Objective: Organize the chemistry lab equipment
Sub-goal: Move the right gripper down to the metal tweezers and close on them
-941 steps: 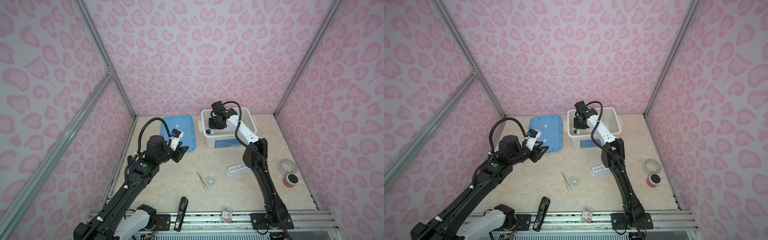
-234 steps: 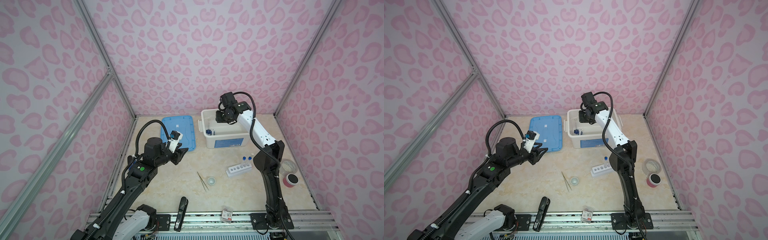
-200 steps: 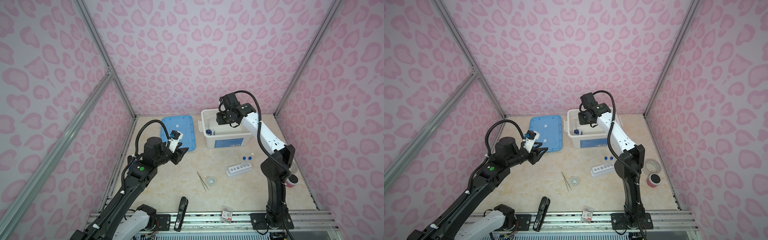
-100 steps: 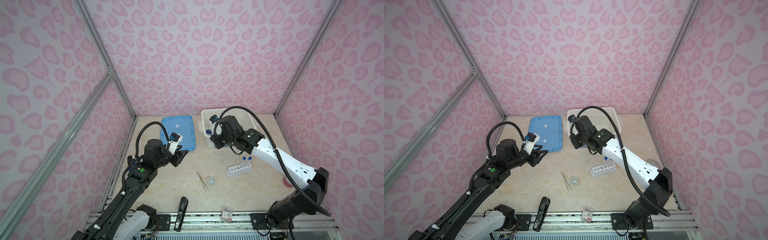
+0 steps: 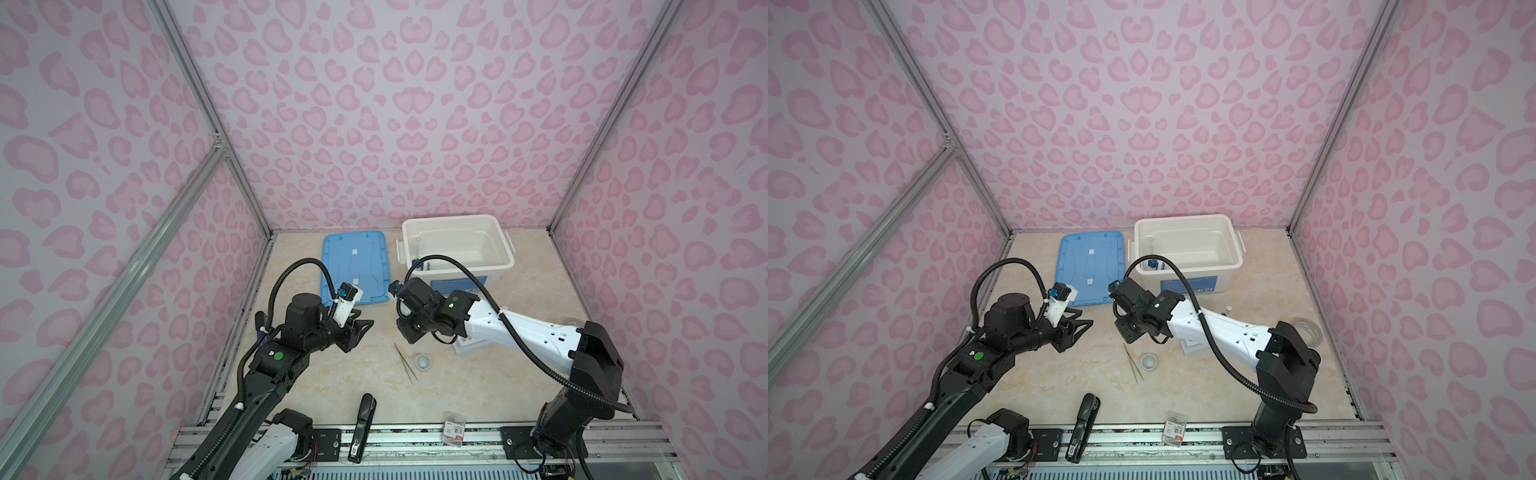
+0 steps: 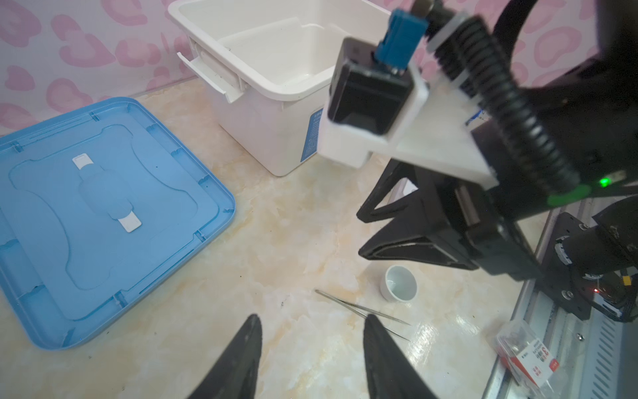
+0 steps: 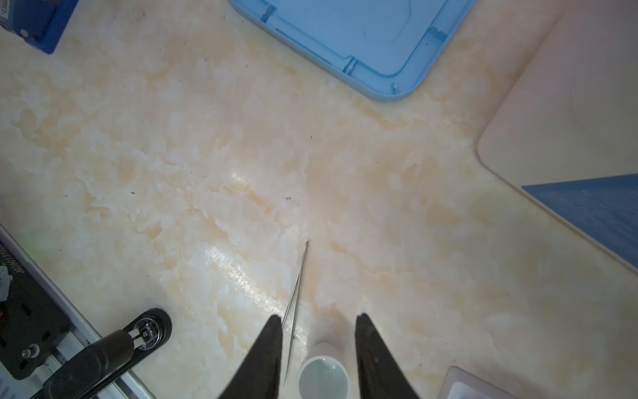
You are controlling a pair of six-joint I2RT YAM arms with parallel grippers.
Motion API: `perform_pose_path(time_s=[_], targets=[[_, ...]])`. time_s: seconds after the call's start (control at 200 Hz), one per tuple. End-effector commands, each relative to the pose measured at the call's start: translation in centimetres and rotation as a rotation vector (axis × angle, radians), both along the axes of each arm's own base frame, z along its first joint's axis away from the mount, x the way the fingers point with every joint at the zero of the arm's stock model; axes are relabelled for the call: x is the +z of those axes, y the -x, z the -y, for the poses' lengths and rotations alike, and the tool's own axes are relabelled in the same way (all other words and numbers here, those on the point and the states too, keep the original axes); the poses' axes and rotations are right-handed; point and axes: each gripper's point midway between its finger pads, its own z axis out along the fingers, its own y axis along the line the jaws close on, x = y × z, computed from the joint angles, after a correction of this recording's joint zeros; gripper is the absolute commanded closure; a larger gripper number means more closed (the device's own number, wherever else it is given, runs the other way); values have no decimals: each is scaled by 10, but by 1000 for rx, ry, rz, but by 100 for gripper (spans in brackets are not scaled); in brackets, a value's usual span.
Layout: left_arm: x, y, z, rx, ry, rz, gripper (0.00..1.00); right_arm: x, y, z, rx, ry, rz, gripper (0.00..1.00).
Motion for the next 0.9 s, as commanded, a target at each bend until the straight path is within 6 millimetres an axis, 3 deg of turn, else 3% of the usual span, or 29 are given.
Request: perform_pose_path(time_s=[0.0, 0.505, 0.895], targets=[[-3, 11, 4, -52, 15, 7, 48, -20, 2, -6, -51, 10, -21, 65], [-16, 18, 3, -56, 15, 30, 47, -81, 18, -11, -87, 53, -154, 67], [-27, 15, 6, -62, 10, -4, 44, -101, 18, -11, -87, 90, -175, 71]])
